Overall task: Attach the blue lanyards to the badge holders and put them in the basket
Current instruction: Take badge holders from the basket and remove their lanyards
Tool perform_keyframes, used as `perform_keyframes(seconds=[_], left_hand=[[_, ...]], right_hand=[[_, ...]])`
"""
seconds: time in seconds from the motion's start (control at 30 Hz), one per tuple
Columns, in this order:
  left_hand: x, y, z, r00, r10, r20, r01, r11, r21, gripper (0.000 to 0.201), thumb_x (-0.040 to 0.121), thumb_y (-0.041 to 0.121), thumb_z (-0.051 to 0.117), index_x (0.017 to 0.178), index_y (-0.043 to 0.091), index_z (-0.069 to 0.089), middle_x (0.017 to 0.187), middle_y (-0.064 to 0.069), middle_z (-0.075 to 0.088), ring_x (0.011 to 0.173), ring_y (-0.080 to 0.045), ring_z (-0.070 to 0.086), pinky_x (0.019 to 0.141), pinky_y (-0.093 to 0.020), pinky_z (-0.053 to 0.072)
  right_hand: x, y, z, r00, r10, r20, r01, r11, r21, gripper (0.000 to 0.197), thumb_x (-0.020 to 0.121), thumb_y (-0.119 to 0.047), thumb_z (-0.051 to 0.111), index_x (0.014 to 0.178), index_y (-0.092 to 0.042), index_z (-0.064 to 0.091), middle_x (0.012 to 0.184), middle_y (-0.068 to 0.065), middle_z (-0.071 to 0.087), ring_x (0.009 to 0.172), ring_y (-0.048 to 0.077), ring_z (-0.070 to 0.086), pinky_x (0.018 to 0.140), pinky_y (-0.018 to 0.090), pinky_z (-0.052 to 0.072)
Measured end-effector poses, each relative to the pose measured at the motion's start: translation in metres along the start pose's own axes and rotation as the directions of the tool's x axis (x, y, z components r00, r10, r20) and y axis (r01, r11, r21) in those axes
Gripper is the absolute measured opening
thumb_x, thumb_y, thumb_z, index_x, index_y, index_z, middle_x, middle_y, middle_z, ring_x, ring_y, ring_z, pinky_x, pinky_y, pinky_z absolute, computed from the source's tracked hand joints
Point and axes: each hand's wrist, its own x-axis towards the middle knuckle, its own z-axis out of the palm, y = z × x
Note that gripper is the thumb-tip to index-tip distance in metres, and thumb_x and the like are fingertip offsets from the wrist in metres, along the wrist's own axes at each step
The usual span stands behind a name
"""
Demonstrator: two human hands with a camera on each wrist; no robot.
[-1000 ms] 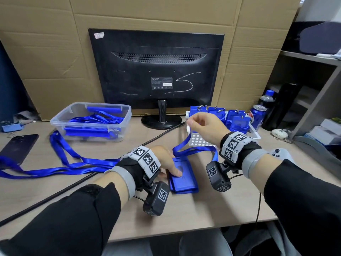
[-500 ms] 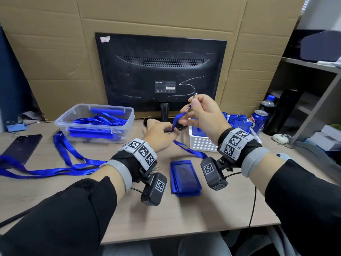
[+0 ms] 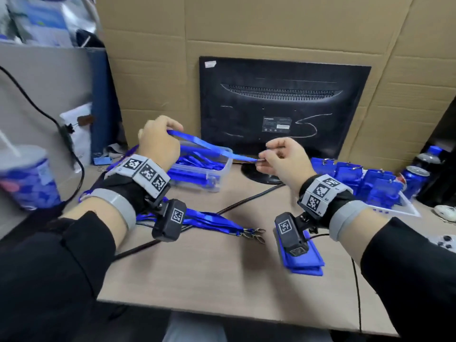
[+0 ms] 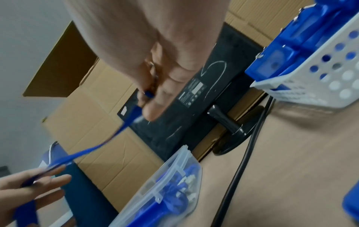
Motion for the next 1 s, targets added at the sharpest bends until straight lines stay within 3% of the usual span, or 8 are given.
perform_keyframes(seconds=[0.1, 0.23, 0.37, 0.5, 0.6, 0.73, 0.87, 1.0], left_hand=[[-0.010, -0.028, -0.010, 0.972, -0.093, 0.216, 0.072, 0.992, 0.104, 0.045, 0.082, -0.009, 0.047, 0.079, 0.030, 0.068, 0.101, -0.007, 0.073, 0.086, -0.027, 0.065, 0.071, -0.030, 0.051], [-0.025, -0.063, 0.005, 0.856, -0.198, 0.478, 0.069, 0.959, 0.273, 0.049, 0.089, -0.015, 0.041, 0.074, 0.022, 0.070, 0.086, -0.013, 0.069, 0.060, -0.020, 0.054, 0.046, -0.022, 0.039], [-0.037, -0.068, 0.019, 0.748, -0.331, 0.575, 0.043, 0.889, 0.456, 0.029, 0.102, 0.004, 0.054, 0.126, 0.005, 0.072, 0.126, -0.014, 0.070, 0.116, -0.034, 0.065, 0.095, -0.032, 0.053], [-0.043, -0.042, 0.022, 0.766, -0.303, 0.567, -0.065, 0.841, 0.538, 0.043, 0.098, 0.004, 0.050, 0.120, 0.039, 0.065, 0.135, -0.005, 0.052, 0.144, -0.035, 0.037, 0.119, -0.037, 0.030], [-0.043, -0.014, 0.032, 0.734, -0.241, 0.635, -0.018, 0.928, 0.373, 0.039, 0.089, 0.002, 0.048, 0.093, 0.037, 0.064, 0.132, -0.006, 0.064, 0.124, -0.032, 0.059, 0.102, -0.036, 0.047], [-0.051, 0.028, 0.057, 0.654, -0.094, 0.751, 0.002, 0.992, 0.123, 0.040, 0.091, -0.004, 0.053, 0.105, 0.029, 0.070, 0.119, -0.001, 0.069, 0.104, -0.015, 0.060, 0.087, -0.025, 0.048], [-0.064, 0.073, 0.092, 0.633, 0.007, 0.774, 0.046, 0.998, -0.047, 0.041, 0.092, -0.007, 0.049, 0.113, 0.021, 0.072, 0.105, 0.005, 0.068, 0.093, -0.011, 0.058, 0.067, -0.019, 0.046], [-0.080, 0.115, 0.132, 0.596, 0.094, 0.797, 0.072, 0.983, -0.170, 0.037, 0.092, -0.007, 0.054, 0.107, 0.021, 0.072, 0.105, 0.002, 0.069, 0.089, -0.012, 0.059, 0.066, -0.024, 0.050]], right_hand=[[-0.005, 0.013, 0.023, 0.956, 0.243, 0.164, -0.218, 0.964, -0.154, 0.015, 0.100, 0.011, 0.054, 0.106, -0.002, 0.057, 0.095, 0.024, 0.066, 0.072, 0.029, 0.070, 0.063, 0.032, 0.066], [-0.014, 0.034, 0.027, 0.755, 0.523, 0.395, -0.366, 0.837, -0.408, 0.028, 0.101, 0.017, 0.041, 0.094, -0.004, 0.058, 0.087, 0.014, 0.062, 0.072, 0.027, 0.061, 0.055, 0.028, 0.061], [-0.018, 0.049, 0.018, 0.668, 0.584, 0.461, -0.260, 0.764, -0.591, 0.020, 0.101, 0.012, 0.053, 0.101, -0.008, 0.057, 0.093, 0.016, 0.063, 0.071, 0.023, 0.065, 0.064, 0.032, 0.057], [-0.012, 0.047, 0.012, 0.725, 0.561, 0.399, -0.252, 0.756, -0.603, 0.012, 0.103, -0.001, 0.056, 0.101, -0.012, 0.062, 0.100, 0.011, 0.070, 0.076, 0.020, 0.069, 0.069, 0.030, 0.058], [-0.010, 0.041, 0.003, 0.749, 0.522, 0.408, -0.212, 0.772, -0.600, 0.011, 0.104, -0.004, 0.057, 0.104, -0.012, 0.065, 0.099, 0.005, 0.073, 0.079, 0.019, 0.072, 0.081, 0.036, 0.057], [-0.011, 0.035, -0.020, 0.866, 0.385, 0.320, -0.172, 0.829, -0.533, 0.011, 0.102, -0.006, 0.062, 0.100, -0.014, 0.069, 0.096, 0.006, 0.073, 0.079, 0.020, 0.073, 0.084, 0.040, 0.061], [-0.009, 0.027, -0.070, 0.983, 0.178, 0.047, -0.142, 0.898, -0.417, 0.023, 0.099, 0.000, 0.057, 0.099, -0.020, 0.067, 0.096, 0.006, 0.067, 0.071, 0.020, 0.068, 0.065, 0.032, 0.062], [-0.009, 0.017, -0.138, 0.963, 0.002, -0.269, -0.154, 0.823, -0.546, 0.039, 0.084, 0.004, 0.051, 0.105, -0.023, 0.068, 0.103, -0.003, 0.067, 0.091, 0.023, 0.066, 0.077, 0.040, 0.061]])
